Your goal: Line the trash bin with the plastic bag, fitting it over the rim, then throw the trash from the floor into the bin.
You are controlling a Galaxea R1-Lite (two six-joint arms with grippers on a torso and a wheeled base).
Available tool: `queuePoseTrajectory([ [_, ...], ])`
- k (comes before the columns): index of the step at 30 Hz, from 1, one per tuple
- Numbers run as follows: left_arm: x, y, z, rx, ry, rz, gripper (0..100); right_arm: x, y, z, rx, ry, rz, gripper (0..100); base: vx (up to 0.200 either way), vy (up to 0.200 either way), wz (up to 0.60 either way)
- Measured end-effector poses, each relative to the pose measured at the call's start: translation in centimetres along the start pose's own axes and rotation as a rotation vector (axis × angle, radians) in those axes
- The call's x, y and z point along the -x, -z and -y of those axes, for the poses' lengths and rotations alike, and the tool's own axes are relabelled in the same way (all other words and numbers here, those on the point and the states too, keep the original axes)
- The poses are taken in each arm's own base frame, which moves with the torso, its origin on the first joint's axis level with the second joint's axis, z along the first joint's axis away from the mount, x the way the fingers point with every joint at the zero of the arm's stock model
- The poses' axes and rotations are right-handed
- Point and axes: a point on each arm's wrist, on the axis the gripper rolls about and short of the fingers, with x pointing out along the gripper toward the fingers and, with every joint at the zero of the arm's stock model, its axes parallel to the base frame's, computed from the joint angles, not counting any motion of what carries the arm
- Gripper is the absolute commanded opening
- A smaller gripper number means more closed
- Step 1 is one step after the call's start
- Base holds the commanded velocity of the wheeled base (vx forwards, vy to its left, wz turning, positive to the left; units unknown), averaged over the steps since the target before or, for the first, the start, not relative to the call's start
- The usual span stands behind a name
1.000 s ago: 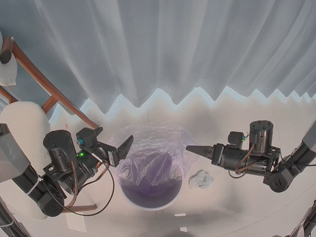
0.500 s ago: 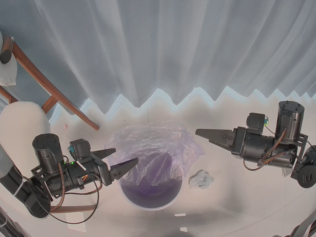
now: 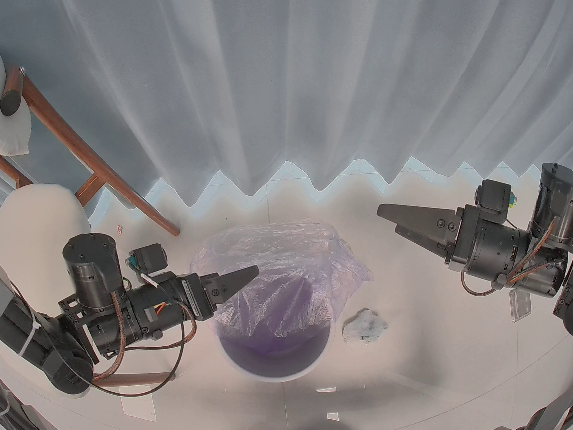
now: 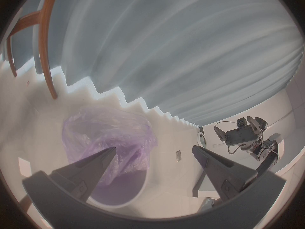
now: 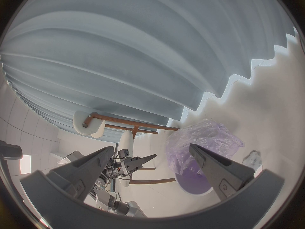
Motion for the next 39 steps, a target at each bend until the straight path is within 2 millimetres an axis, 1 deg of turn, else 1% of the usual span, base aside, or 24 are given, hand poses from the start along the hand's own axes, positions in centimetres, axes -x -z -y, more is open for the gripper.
queuePoseTrajectory([
  [2,0.2,0.2,0.1,0.007,0.004,-0.018,100,0.1,-0.1,-0.1,0.003,-0.003,0.004,100,0.000,0.000,0.00],
  [4,0.3,0.3,0.2,-0.022,0.005,-0.024,100,0.2,-0.1,-0.2,0.004,-0.005,0.006,100,0.000,0.000,0.00],
  [8,0.7,0.6,0.3,-0.155,0.015,-0.033,100,0.2,-0.1,-0.3,0.006,-0.007,0.009,100,0.000,0.000,0.00],
  [10,1.4,0.8,0.5,-0.200,0.043,-0.046,100,0.3,-0.2,-0.3,0.007,-0.009,0.011,100,0.000,0.000,0.00],
  [12,2.2,0.9,0.9,-0.210,0.079,-0.054,100,0.3,-0.2,-0.3,0.008,-0.010,0.013,100,0.000,0.000,0.00],
  [14,3.2,0.8,1.8,-0.212,0.160,-0.062,100,0.3,-0.2,-0.4,0.009,-0.011,0.015,100,0.000,0.000,0.00],
  [18,4.6,0.2,4.8,-0.179,0.364,-0.067,100,0.4,-0.3,-0.5,0.011,-0.013,0.018,100,0.000,0.000,0.00],
  [23,5.1,-1.7,8.2,-0.014,0.534,-0.056,100,0.5,-0.4,-0.5,0.012,-0.016,0.021,100,0.000,0.000,0.00],
  [26,5.0,-2.4,8.9,0.047,0.571,-0.054,100,0.5,-0.4,-0.6,0.013,-0.017,0.023,100,0.000,0.000,0.00],
  [29,4.6,-2.6,8.7,0.046,0.566,-0.050,100,0.5,-0.4,-0.6,0.013,-0.017,0.024,100,0.000,0.000,0.00],
  [31,4.1,-2.6,8.2,0.003,0.547,-0.036,100,0.6,-0.4,-0.6,0.014,-0.018,0.024,100,0.000,0.000,0.00],
  [32,3.8,-2.6,7.8,-0.032,0.535,-0.025,100,0.6,-0.4,-0.6,0.014,-0.018,0.024,100,0.000,0.000,0.00],
  [33,3.1,-2.6,6.8,-0.138,0.502,0.002,100,0.6,-0.4,-0.6,0.014,-0.018,0.024,100,0.000,0.000,0.00],
  [36,2.6,-2.5,6.1,-0.225,0.476,0.022,100,0.6,-0.4,-0.6,0.016,-0.018,0.023,100,0.000,0.000,0.00],
  [39,1.5,-2.3,4.3,-0.402,0.408,0.054,100,0.5,-0.3,-0.6,0.019,-0.017,0.021,100,0.000,0.000,0.00],
])
